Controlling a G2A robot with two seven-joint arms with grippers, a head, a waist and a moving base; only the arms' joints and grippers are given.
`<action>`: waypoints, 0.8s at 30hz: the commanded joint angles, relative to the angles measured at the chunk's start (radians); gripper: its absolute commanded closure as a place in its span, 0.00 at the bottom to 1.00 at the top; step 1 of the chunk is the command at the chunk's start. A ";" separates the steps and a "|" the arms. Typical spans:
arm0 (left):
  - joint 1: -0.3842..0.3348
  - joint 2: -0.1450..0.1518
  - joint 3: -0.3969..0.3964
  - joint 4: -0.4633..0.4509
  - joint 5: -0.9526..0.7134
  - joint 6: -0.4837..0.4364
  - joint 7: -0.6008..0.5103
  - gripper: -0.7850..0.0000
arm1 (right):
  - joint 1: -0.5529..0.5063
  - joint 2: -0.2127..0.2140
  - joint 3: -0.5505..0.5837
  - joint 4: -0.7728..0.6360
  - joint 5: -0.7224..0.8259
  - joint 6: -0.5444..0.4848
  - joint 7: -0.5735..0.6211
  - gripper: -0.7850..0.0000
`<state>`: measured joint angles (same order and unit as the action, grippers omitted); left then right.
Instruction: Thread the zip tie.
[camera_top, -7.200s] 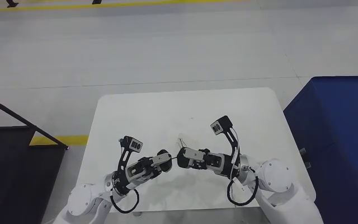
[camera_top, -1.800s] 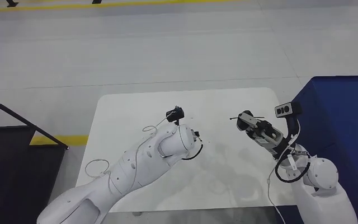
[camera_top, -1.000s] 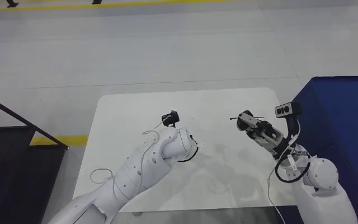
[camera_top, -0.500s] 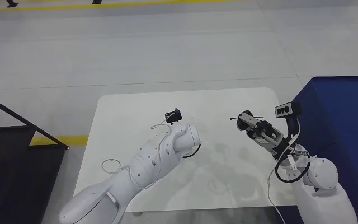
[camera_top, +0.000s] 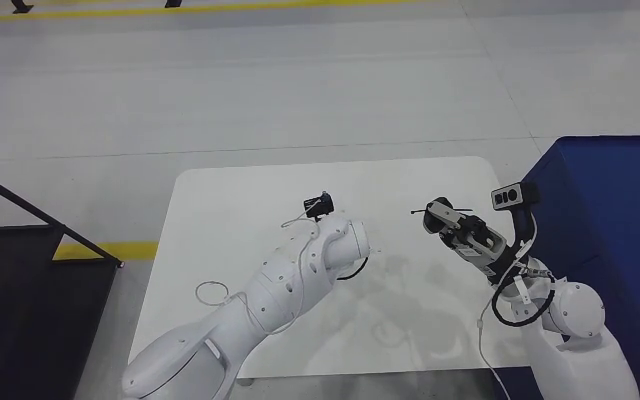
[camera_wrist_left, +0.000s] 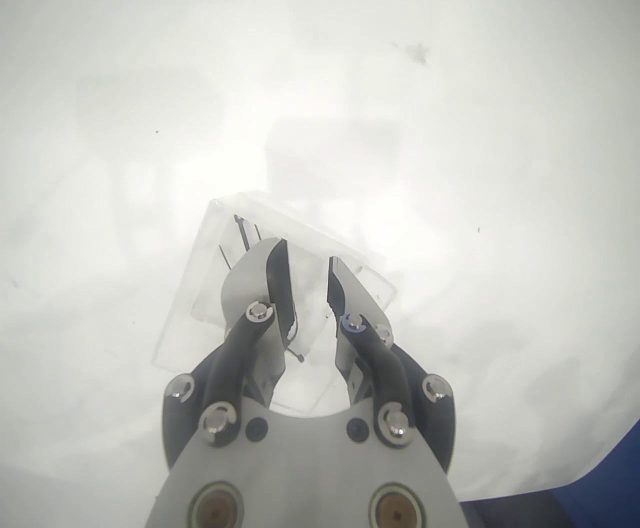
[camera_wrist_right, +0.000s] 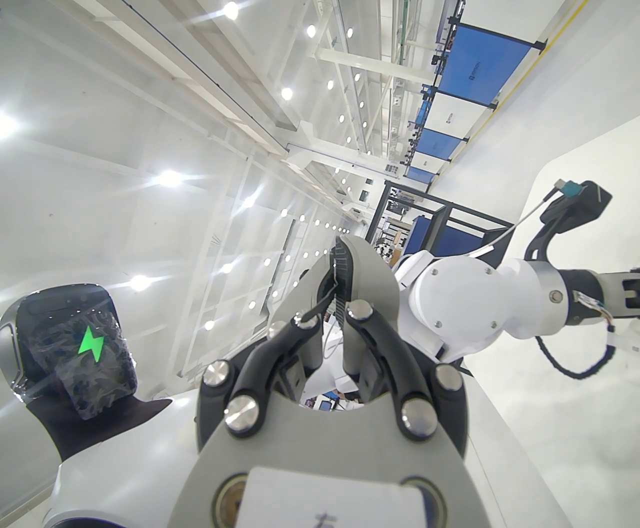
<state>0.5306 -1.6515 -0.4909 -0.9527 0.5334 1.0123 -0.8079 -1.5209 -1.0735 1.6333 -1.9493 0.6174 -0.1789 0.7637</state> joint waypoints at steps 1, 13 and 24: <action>0.003 -0.001 -0.001 0.004 0.013 0.000 0.000 0.85 | 0.000 0.000 0.000 0.000 0.000 0.000 0.000 1.00; -0.006 0.001 -0.004 0.053 0.009 0.000 0.000 0.87 | 0.000 0.000 0.000 0.000 0.000 0.000 0.000 1.00; -0.058 0.002 0.085 0.094 -0.081 0.000 0.000 0.75 | 0.000 0.000 0.000 0.000 0.000 0.000 0.000 1.00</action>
<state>0.4784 -1.6501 -0.4145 -0.8617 0.4620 1.0123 -0.8082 -1.5209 -1.0735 1.6333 -1.9493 0.6174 -0.1789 0.7637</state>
